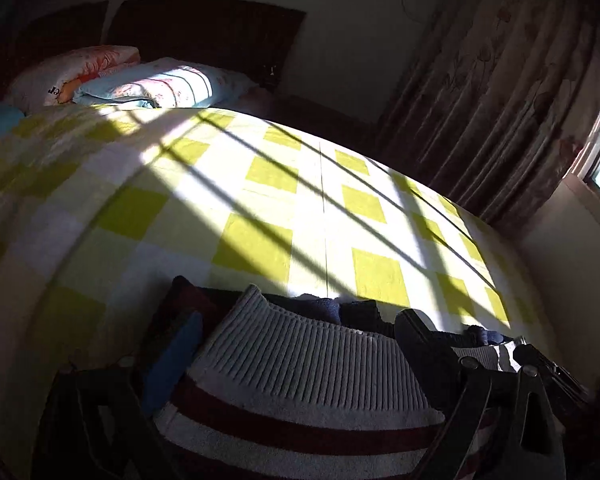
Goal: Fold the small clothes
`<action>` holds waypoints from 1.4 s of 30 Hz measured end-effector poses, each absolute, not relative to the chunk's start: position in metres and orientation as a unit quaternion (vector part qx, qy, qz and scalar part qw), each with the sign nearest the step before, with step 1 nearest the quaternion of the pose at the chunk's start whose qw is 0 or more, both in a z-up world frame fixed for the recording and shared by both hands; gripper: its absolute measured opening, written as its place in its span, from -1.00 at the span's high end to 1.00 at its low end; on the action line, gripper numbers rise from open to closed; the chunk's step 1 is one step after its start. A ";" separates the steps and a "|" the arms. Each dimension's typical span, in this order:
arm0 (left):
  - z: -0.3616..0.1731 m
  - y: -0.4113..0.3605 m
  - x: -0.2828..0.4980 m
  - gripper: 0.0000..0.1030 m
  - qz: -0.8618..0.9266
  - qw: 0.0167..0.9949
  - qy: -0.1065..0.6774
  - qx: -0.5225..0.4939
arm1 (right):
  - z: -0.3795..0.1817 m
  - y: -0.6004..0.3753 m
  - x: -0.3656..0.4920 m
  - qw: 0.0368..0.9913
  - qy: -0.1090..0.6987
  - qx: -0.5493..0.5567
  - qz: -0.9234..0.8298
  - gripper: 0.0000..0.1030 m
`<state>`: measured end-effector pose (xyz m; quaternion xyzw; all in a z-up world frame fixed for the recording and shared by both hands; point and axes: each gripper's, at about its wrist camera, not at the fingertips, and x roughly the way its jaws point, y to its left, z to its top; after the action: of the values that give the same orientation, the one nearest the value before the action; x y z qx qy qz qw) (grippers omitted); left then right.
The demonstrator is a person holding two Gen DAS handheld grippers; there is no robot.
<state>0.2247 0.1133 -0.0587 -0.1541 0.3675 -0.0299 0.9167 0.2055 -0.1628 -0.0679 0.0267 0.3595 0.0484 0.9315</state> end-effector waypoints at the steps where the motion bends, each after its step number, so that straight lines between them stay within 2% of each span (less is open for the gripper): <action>1: -0.057 0.100 0.225 -1.00 -0.052 0.919 0.372 -0.122 | -0.066 -0.146 0.204 0.930 0.357 -0.006 0.083 0.48; 5: -0.068 0.073 0.240 -1.00 -0.073 0.896 0.435 -0.050 | -0.080 -0.097 0.199 0.905 0.381 -0.110 0.157 0.47; 9: -0.070 0.071 0.240 -1.00 -0.045 0.898 0.436 -0.030 | -0.078 -0.119 0.206 0.909 0.387 -0.053 0.144 0.47; 12: -0.066 0.110 0.233 -1.00 0.005 0.907 0.402 -0.123 | -0.079 -0.164 0.216 0.915 0.397 0.024 0.070 0.47; 15: -0.069 0.137 0.230 -1.00 0.019 0.896 0.400 -0.192 | -0.078 -0.195 0.214 0.916 0.392 0.081 0.034 0.48; 21: -0.040 0.080 0.186 -1.00 -0.075 0.927 0.359 -0.085 | -0.063 -0.140 0.184 0.916 0.374 0.009 0.141 0.45; 23: -0.043 0.059 0.174 -1.00 -0.067 0.926 0.372 -0.022 | -0.062 -0.116 0.169 0.911 0.374 -0.043 0.170 0.45; 25: -0.064 0.051 0.175 -1.00 -0.071 0.901 0.429 0.011 | -0.070 -0.102 0.160 0.898 0.390 -0.078 0.189 0.45; 30: -0.074 0.076 0.170 -1.00 -0.056 0.907 0.418 -0.018 | -0.079 -0.137 0.165 0.903 0.392 -0.039 0.169 0.47; 34: -0.073 0.110 0.162 -1.00 -0.051 0.908 0.406 -0.088 | -0.078 -0.182 0.165 0.913 0.392 -0.009 0.111 0.47; 37: -0.067 0.109 0.152 -1.00 -0.051 0.911 0.396 -0.104 | -0.077 -0.198 0.157 0.915 0.394 0.011 0.080 0.46; 39: -0.060 0.090 0.143 -1.00 -0.084 0.914 0.386 -0.093 | -0.071 -0.187 0.148 0.919 0.385 0.012 0.087 0.43; 42: -0.059 0.053 0.136 -1.00 -0.101 0.920 0.378 -0.013 | -0.067 -0.137 0.129 0.913 0.370 -0.039 0.166 0.43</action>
<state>0.1358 0.0530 -0.0589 -0.0132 0.3775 -0.1009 0.9204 0.1288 -0.1369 -0.0668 -0.0393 0.3703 0.1662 0.9131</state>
